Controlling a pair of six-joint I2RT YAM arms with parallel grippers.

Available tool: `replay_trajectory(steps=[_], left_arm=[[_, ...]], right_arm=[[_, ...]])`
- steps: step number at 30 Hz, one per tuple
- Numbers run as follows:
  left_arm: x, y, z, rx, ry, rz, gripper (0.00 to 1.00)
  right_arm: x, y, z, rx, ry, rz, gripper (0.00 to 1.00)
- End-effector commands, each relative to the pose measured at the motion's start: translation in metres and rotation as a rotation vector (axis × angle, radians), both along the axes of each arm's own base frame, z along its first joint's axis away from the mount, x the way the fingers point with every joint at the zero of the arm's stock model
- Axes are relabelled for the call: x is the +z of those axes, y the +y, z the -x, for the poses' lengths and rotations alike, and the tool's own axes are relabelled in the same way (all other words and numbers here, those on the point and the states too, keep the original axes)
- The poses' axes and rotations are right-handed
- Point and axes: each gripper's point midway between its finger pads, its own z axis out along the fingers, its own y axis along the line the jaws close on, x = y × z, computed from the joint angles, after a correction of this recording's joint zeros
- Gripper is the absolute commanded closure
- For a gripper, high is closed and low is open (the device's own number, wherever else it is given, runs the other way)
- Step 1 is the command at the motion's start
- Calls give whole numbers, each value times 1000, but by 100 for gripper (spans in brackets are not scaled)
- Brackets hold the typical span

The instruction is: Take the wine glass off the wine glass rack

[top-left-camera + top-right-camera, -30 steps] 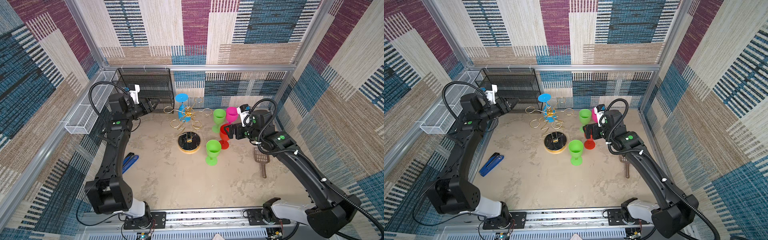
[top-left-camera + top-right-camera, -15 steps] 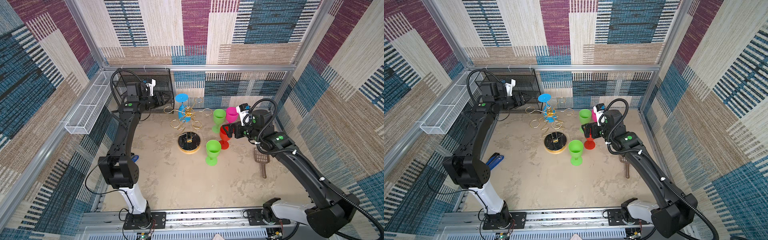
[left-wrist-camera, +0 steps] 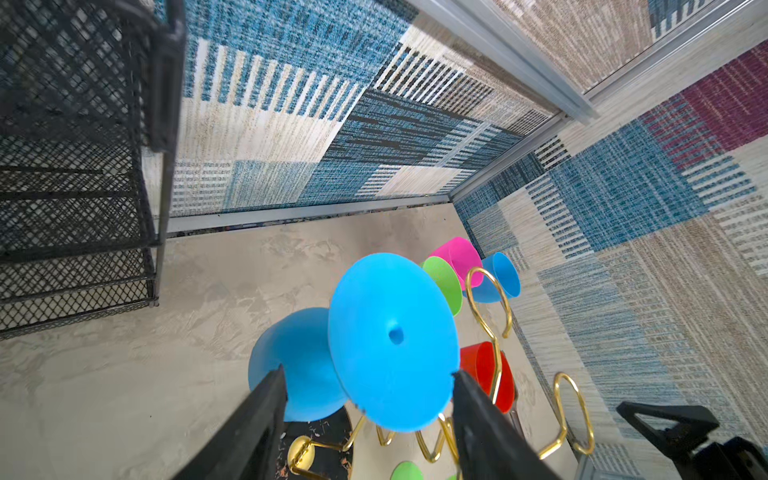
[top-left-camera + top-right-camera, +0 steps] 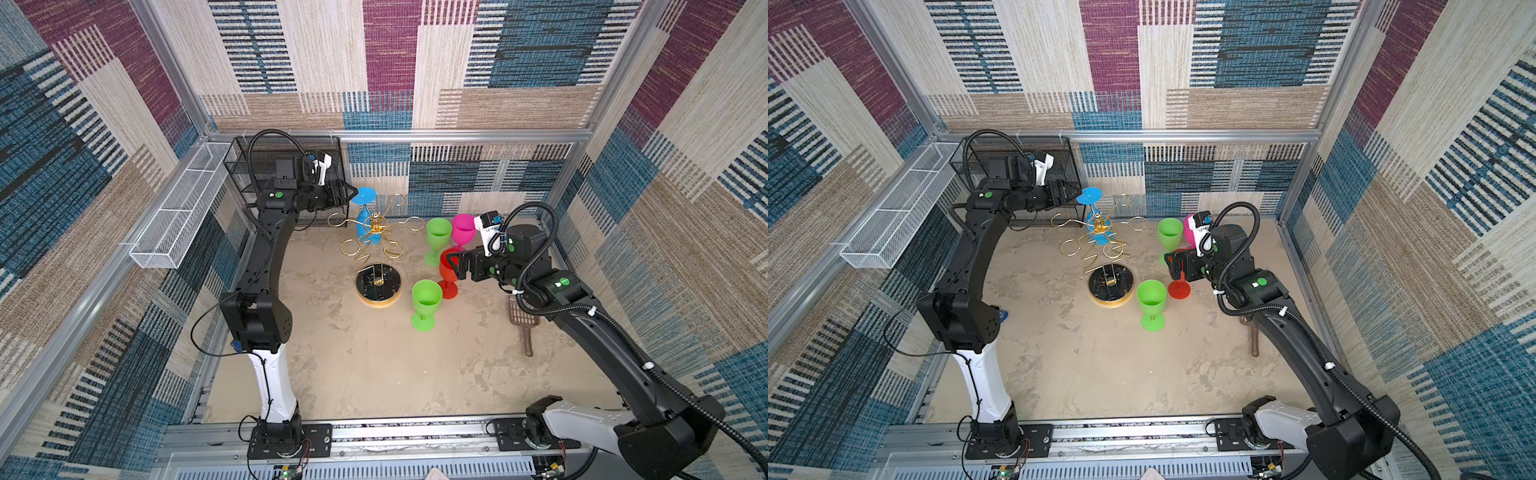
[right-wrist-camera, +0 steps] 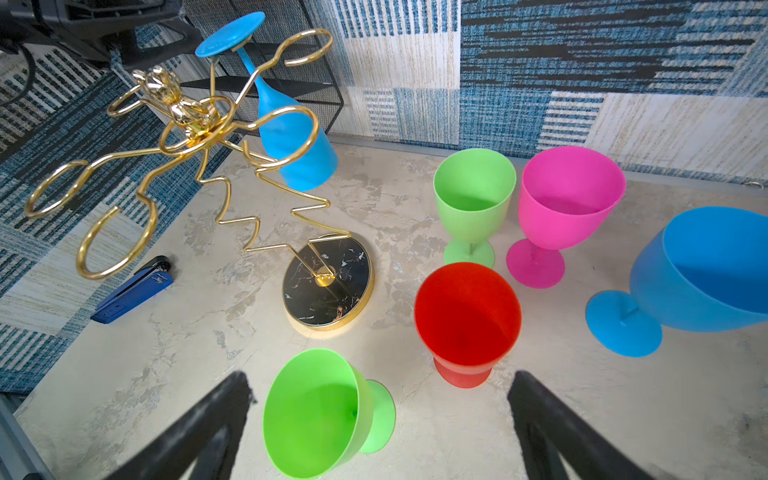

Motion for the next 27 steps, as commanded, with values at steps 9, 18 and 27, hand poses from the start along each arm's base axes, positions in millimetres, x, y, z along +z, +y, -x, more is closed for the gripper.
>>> replay_trajectory(steps=[9,18,27], left_arm=[[-23,-3,-2,-7,23,-101,37],[-20,-6,-1,-14,15,-103,58],[-12,-8,1,-19,10,-85,71]], right_arm=[[7,-3,-4,-15,-40,-2,1],[7,-3,-5,-16,-42,-1,1],[4,-3,-6,-17,-37,0,1]])
